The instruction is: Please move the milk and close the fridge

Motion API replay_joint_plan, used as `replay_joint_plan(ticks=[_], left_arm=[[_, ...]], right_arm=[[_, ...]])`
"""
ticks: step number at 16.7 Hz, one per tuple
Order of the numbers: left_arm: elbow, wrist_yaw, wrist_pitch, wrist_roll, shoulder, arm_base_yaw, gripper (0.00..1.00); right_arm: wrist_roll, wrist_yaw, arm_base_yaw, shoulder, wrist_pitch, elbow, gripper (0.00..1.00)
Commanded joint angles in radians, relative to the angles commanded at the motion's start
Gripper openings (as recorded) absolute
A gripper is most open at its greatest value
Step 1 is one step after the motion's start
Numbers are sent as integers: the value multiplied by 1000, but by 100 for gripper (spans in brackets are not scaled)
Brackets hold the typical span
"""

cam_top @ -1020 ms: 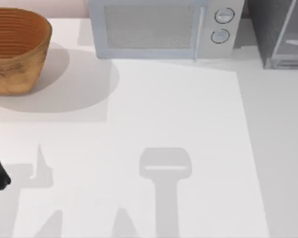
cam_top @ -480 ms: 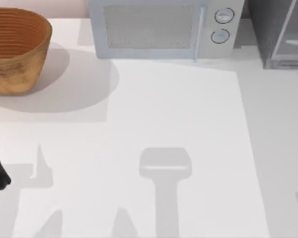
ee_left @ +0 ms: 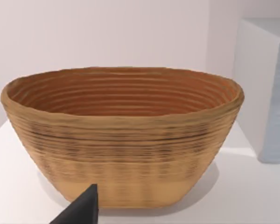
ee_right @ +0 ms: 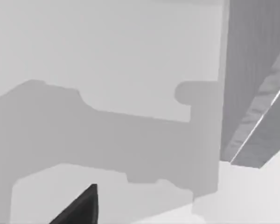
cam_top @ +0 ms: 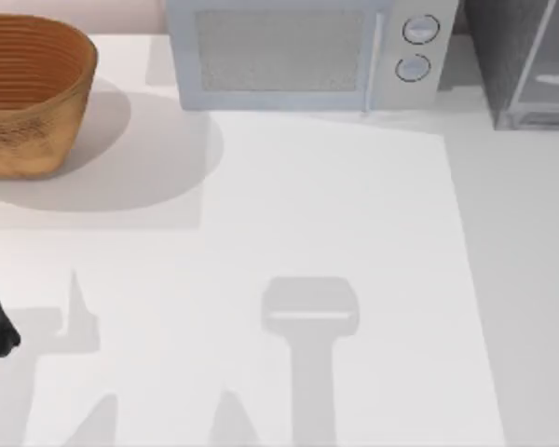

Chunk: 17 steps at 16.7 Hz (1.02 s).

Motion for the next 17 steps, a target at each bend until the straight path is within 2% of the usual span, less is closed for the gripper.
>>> replay_joint_plan(ticks=[4,7,13,17], left_arm=[[0,0,0,0,0,0,100],[0,0,0,0,0,0,100],[0,0,0,0,0,0,100],[0,0,0,0,0,0,100]], right_arm=[[-247,-112,-234,259,39,52,100],[-324,-149,-311,341,59,68,100],[-326,-150,-312,345,61,66,100],[-218,-147,-207,356,162,81,100]])
